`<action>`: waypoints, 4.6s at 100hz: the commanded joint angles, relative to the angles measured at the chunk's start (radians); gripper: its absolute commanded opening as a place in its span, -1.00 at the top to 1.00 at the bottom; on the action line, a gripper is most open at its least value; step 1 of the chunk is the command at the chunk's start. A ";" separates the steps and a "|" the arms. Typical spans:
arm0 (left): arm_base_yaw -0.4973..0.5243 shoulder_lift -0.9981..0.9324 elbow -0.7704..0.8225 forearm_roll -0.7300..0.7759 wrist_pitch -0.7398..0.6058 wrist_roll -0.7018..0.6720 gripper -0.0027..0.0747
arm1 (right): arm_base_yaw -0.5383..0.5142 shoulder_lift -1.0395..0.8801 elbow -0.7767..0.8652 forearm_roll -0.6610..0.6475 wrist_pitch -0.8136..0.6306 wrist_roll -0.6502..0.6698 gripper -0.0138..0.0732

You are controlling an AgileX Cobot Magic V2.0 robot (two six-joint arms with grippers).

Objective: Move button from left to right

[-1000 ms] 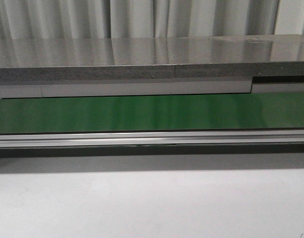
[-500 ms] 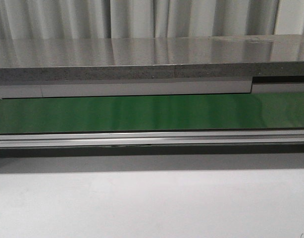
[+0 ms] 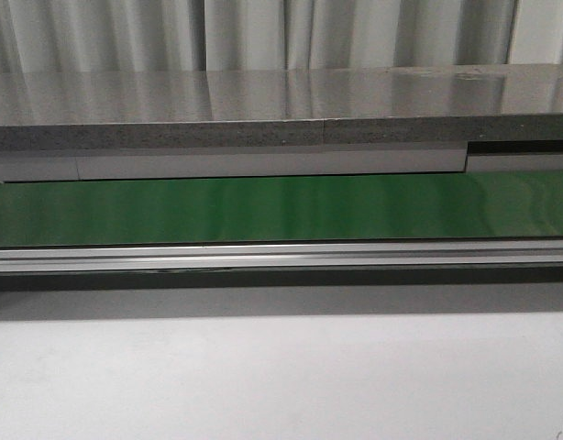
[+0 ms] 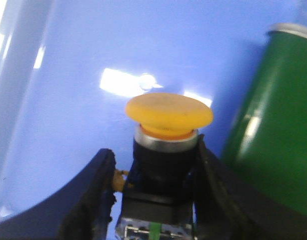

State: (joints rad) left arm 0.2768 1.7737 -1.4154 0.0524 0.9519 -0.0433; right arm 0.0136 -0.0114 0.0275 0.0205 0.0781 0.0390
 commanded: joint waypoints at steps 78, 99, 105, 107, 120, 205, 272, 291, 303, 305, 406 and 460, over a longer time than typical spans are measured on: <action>-0.169 0.016 -0.029 -0.077 0.067 0.068 -0.87 | -0.001 -0.019 -0.014 -0.009 -0.090 -0.005 0.84; -0.169 -0.018 -0.029 -0.104 0.078 0.085 -0.74 | -0.001 -0.019 -0.014 -0.009 -0.090 -0.005 0.84; -0.169 -0.042 -0.029 -0.117 0.078 0.090 -0.72 | -0.001 -0.019 -0.014 -0.009 -0.090 -0.005 0.84; -0.169 -0.053 -0.029 -0.120 0.078 0.090 -0.72 | -0.001 -0.019 -0.014 -0.009 -0.090 -0.005 0.84; -0.169 -0.137 -0.029 -0.131 0.074 0.111 -0.72 | -0.001 -0.019 -0.014 -0.009 -0.090 -0.005 0.84; -0.355 -0.924 0.517 -0.247 -0.456 0.270 -0.72 | -0.001 -0.019 -0.014 -0.009 -0.090 -0.005 0.84; -0.358 -1.514 1.082 -0.279 -0.731 0.270 -0.72 | -0.001 -0.019 -0.014 -0.009 -0.090 -0.005 0.84; -0.358 -1.523 1.147 -0.277 -0.752 0.270 -0.72 | -0.001 -0.019 -0.014 -0.009 -0.090 -0.005 0.84; -0.358 -1.523 1.162 -0.277 -0.763 0.270 -0.72 | -0.001 -0.019 -0.014 -0.009 -0.090 -0.005 0.84; -0.358 -1.523 1.164 -0.277 -0.763 0.270 -0.72 | -0.001 -0.019 -0.014 -0.009 -0.090 -0.005 0.84; -0.358 -1.523 1.164 -0.277 -0.798 0.270 0.09 | -0.001 -0.019 -0.014 -0.009 -0.090 -0.005 0.84; -0.358 -1.523 1.164 -0.277 -0.796 0.270 0.98 | -0.001 -0.018 -0.048 -0.009 -0.190 -0.005 0.84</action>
State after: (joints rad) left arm -0.0728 0.2441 -0.2230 -0.2100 0.2395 0.2254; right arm 0.0136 -0.0114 0.0275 0.0205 -0.0170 0.0390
